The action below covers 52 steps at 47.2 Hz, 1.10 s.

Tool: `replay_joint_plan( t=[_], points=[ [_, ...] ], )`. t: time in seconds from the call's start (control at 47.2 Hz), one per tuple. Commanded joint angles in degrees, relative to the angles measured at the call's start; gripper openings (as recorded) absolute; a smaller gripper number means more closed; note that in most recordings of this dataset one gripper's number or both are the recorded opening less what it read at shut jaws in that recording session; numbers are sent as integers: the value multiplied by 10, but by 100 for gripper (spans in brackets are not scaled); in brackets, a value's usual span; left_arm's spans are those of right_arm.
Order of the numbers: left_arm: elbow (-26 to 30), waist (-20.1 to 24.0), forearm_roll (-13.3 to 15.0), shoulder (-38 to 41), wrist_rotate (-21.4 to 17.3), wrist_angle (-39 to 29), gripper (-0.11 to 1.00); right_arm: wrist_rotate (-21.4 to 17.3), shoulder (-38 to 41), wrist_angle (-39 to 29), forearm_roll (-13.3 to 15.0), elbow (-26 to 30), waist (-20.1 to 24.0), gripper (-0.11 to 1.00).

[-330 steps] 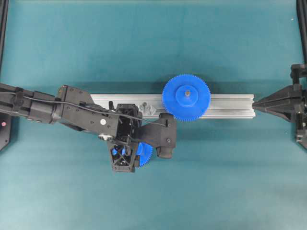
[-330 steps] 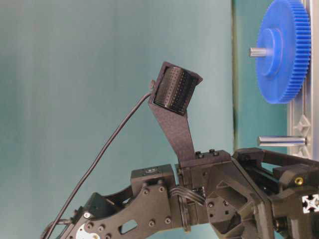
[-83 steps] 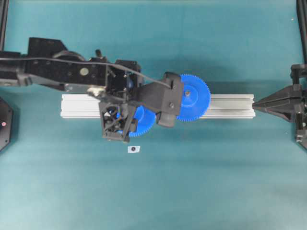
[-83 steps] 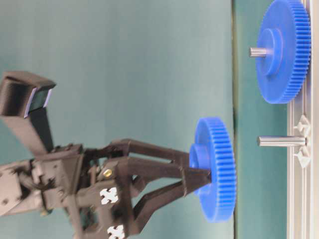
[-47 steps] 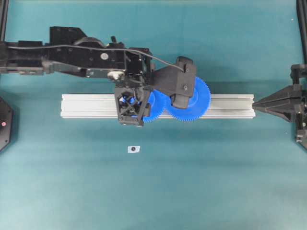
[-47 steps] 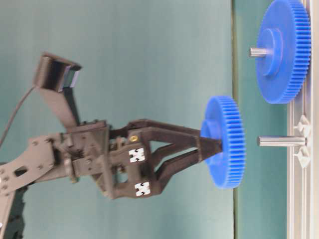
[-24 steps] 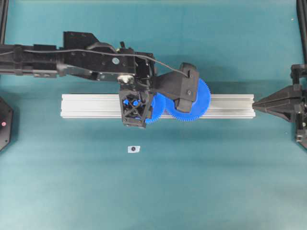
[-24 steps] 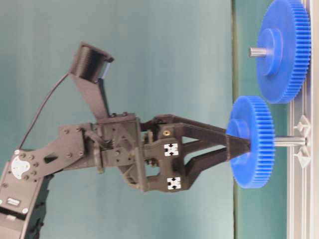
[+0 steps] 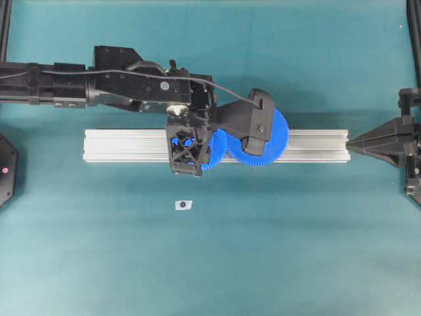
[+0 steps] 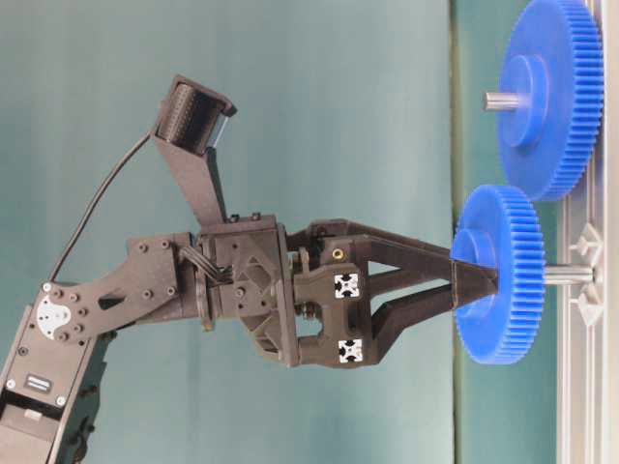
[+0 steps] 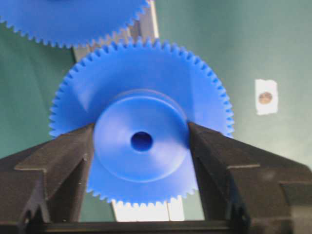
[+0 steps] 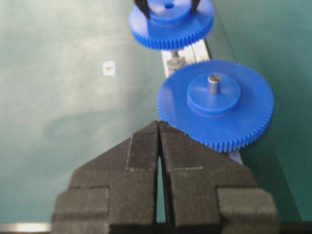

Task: Find the location of the shaft and insert the small gear.
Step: 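Carry the gear over the rail to the empty left shaft, then align the gear bore with the shaft and lower it down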

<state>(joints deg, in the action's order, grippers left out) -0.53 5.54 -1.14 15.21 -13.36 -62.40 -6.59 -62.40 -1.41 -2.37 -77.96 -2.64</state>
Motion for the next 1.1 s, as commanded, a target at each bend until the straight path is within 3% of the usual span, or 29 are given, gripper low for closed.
replay_joint_plan(
  t=[0.0,0.297,1.081],
  points=[
    [7,15,-2,-10,-2,3,63,-8,4,5,-1,5,-1,-1],
    [3,41,-2,-5,-4,7,63,-8,3,5,0,5,-1,-1],
    [19,47,-2,-4,-15,-10,63,-8,0,5,-1,4,-1,-1]
  ],
)
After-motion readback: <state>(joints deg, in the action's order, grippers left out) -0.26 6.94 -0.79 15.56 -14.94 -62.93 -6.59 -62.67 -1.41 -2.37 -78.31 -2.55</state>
